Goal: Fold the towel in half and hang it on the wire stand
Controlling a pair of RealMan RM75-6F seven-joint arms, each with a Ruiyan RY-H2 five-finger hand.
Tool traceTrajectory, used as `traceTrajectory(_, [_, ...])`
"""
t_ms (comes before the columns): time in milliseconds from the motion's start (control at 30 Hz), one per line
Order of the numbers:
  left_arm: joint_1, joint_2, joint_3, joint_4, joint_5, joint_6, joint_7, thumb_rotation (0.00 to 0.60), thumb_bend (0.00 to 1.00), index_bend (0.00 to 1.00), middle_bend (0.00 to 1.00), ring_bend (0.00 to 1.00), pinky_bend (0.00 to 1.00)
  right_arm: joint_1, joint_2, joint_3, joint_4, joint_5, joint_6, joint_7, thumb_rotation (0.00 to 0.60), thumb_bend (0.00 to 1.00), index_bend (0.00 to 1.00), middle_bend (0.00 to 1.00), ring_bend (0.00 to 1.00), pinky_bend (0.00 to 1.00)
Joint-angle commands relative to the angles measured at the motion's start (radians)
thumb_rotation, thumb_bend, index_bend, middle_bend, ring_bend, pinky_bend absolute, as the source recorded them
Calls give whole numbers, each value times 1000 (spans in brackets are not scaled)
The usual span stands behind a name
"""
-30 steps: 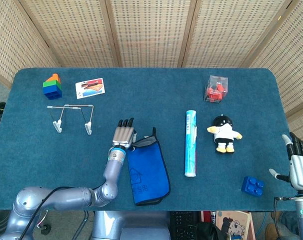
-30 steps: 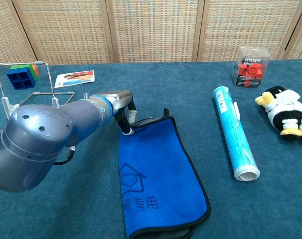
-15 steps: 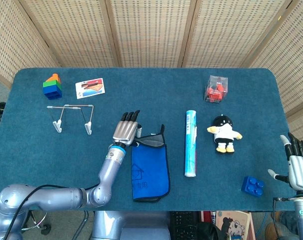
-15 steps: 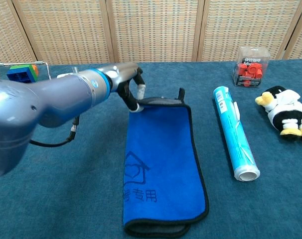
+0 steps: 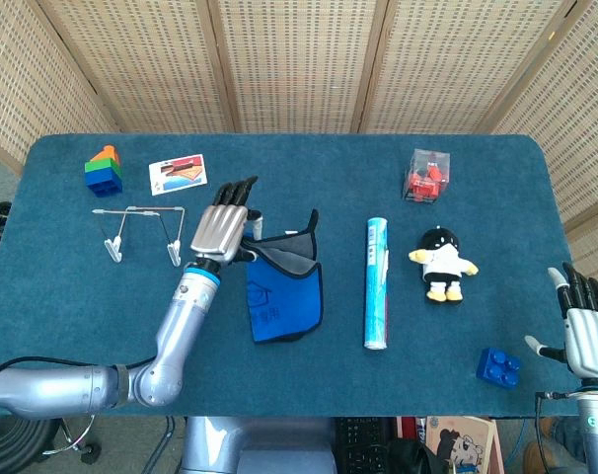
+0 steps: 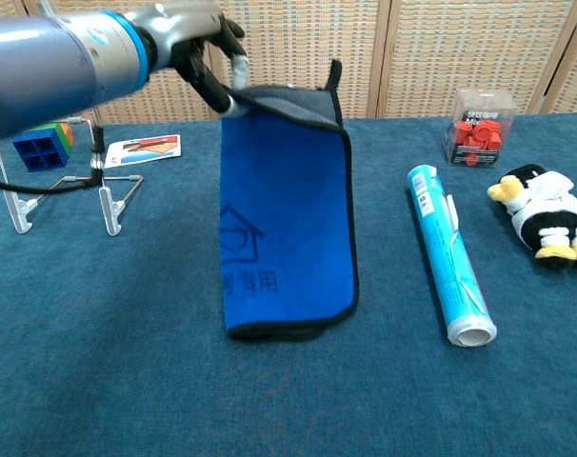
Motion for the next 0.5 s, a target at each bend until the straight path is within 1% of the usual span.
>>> traceTrajectory(33, [3,45,-32,-14,-17,10,-14,600,821,888,0,0,0,0,0,0,-1,-2,1,-1,600,0,0,0,0,0])
traceTrajectory(167, [3,97,-79,15,-33,-8,-67,600,817,889,0,0,0,1,-1,-1,-4,-2,0,-5,600,0,0,0,0,0])
traceTrajectory(300, [11,135,-119,70,-20,-68,-170,600,807,889,0,0,0,3,-5,-4,-4,-3,-3,-14,600,0,0,0,0,0])
traceTrajectory(333, [14,145,-126,89,-8,-91,-204,600,803,889,0,0,0,4,-6,-5,-4,-4,-3,-18,600,0,0,0,0,0])
traceTrajectory(433, [21,160,-134,128,19,-122,-266,600,800,888,0,0,0,5,-8,-5,-4,-6,-1,-23,600,0,0,0,0,0])
traceTrajectory(500, [36,169,-144,163,38,-139,-330,600,798,888,0,0,0,5,-9,-4,-5,-5,0,-27,600,0,0,0,0,0])
